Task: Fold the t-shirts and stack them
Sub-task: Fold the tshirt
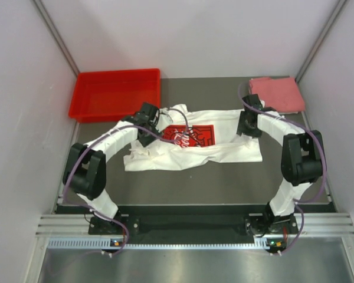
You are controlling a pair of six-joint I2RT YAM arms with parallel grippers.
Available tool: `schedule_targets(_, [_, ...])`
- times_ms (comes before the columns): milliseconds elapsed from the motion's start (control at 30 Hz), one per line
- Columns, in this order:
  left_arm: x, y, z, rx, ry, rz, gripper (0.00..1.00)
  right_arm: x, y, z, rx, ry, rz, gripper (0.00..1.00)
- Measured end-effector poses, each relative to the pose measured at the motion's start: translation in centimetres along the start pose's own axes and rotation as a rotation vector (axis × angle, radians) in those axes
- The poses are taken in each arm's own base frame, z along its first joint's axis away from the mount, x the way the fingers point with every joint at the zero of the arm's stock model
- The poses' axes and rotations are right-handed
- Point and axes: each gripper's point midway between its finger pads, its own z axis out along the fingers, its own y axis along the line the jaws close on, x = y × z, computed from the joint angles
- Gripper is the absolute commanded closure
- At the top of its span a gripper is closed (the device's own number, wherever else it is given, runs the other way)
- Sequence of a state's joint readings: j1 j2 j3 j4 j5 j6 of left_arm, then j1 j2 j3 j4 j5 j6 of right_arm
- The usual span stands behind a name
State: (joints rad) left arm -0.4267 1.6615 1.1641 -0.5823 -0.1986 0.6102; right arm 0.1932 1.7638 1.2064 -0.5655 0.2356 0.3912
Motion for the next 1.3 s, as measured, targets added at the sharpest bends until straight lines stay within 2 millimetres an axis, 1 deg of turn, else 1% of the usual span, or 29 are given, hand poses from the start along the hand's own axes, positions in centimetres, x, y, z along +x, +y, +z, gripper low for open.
schedule_targets(33, [-0.1, 1.2, -0.2, -0.012, -0.012, -0.051, 0.35, -0.7, 0.0, -0.1, -0.003, -0.013, 0.003, 0.38])
schedule_targets(67, [-0.1, 2.2, -0.4, -0.020, -0.025, -0.100, 0.27, -1.4, -0.1, -0.3, -0.005, -0.027, 0.010, 0.38])
schedule_targets(100, [0.0, 3.5, -0.7, -0.026, -0.046, -0.158, 0.25, -2.0, -0.3, -0.6, -0.003, -0.042, 0.015, 0.37])
schedule_targets(133, [0.3, 4.5, -1.1, -0.029, -0.067, -0.208, 0.23, -2.5, -0.7, -0.9, 0.002, -0.059, 0.026, 0.37])
schedule_targets(200, [1.4, 5.5, -2.3, -0.019, -0.098, -0.285, 0.24, -2.5, -2.0, -1.8, 0.016, -0.085, 0.049, 0.36])
schedule_targets(233, [2.0, 5.5, -3.0, -0.014, -0.113, -0.306, 0.25, -2.2, -2.8, -2.4, 0.024, -0.091, 0.059, 0.37])
schedule_targets(267, [2.4, 5.2, -3.6, -0.006, -0.126, -0.317, 0.29, -1.7, -3.5, -2.9, 0.027, -0.098, 0.075, 0.36])
schedule_targets(333, [3.1, 3.5, -4.6, 0.031, -0.153, -0.318, 0.34, -0.1, -4.8, -4.1, 0.026, -0.104, 0.106, 0.37])
schedule_targets(400, [3.9, 1.3, -4.8, 0.087, -0.147, -0.311, 0.36, 1.9, -5.8, -4.4, 0.022, -0.087, 0.127, 0.37])
schedule_targets(467, [4.7, -0.5, -4.1, 0.146, -0.122, -0.317, 0.36, 4.2, -6.1, -4.0, 0.016, -0.043, 0.137, 0.38])
schedule_targets(533, [5.2, -1.6, -3.4, 0.185, -0.101, -0.337, 0.39, 6.3, -6.3, -3.1, 0.011, 0.008, 0.141, 0.41])
schedule_targets(567, [5.4, -2.0, -3.0, 0.204, -0.095, -0.351, 0.41, 7.5, -6.3, -2.7, 0.005, 0.039, 0.144, 0.42])
schedule_targets(633, [5.4, -2.4, -2.7, 0.231, -0.096, -0.367, 0.49, 8.8, -6.2, -2.2, -0.009, 0.077, 0.147, 0.44])
schedule_targets(700, [5.2, -2.8, -2.3, 0.257, -0.102, -0.380, 0.55, 9.2, -6.0, -1.6, -0.023, 0.094, 0.152, 0.46])
schedule_targets(733, [5.1, -3.0, -2.1, 0.271, -0.102, -0.385, 0.56, 9.3, -5.9, -1.3, -0.030, 0.101, 0.154, 0.49])
schedule_targets(767, [5.1, -3.2, -2.0, 0.280, -0.100, -0.387, 0.57, 9.4, -5.9, -1.0, -0.030, 0.107, 0.152, 0.51])
schedule_targets(833, [5.1, -3.6, -1.7, 0.301, -0.096, -0.389, 0.57, 8.9, -5.9, -0.8, -0.038, 0.096, 0.161, 0.56])
schedule_targets(900, [5.1, -4.1, -1.7, 0.323, -0.096, -0.393, 0.55, 8.4, -5.9, -0.6, -0.051, 0.083, 0.173, 0.59])
schedule_targets(933, [5.1, -4.2, -1.8, 0.332, -0.097, -0.395, 0.54, 8.2, -5.9, -0.5, -0.057, 0.077, 0.179, 0.67])
schedule_targets(1033, [5.2, -4.6, -2.1, 0.353, -0.096, -0.397, 0.55, 8.0, -5.8, -0.3, -0.073, 0.061, 0.185, 0.79])
schedule_targets(1067, [5.3, -4.7, -2.3, 0.360, -0.095, -0.398, 0.60, 7.9, -5.7, -0.3, -0.080, 0.058, 0.185, 0.86])
schedule_targets(1100, [5.3, -4.8, -2.5, 0.363, -0.093, -0.400, 0.66, 7.9, -5.6, -0.3, -0.087, 0.056, 0.185, 0.89])
schedule_targets(1133, [5.4, -4.9, -2.7, 0.367, -0.091, -0.400, 0.73, 8.0, -5.5, -0.3, -0.090, 0.058, 0.188, 0.95])
schedule_targets(1167, [5.6, -5.0, -2.8, 0.371, -0.087, -0.399, 0.97, 8.0, -5.5, -0.3, -0.093, 0.057, 0.189, 0.97])
schedule_targets(1200, [5.8, -5.2, -3.0, 0.380, -0.079, -0.400, 1.00, 8.0, -5.5, -0.3, -0.094, 0.055, 0.189, 1.00])
schedule_targets(1300, [6.4, -5.7, -3.4, 0.397, -0.055, -0.386, 1.00, 8.4, -5.6, -0.6, -0.090, 0.067, 0.189, 1.00])
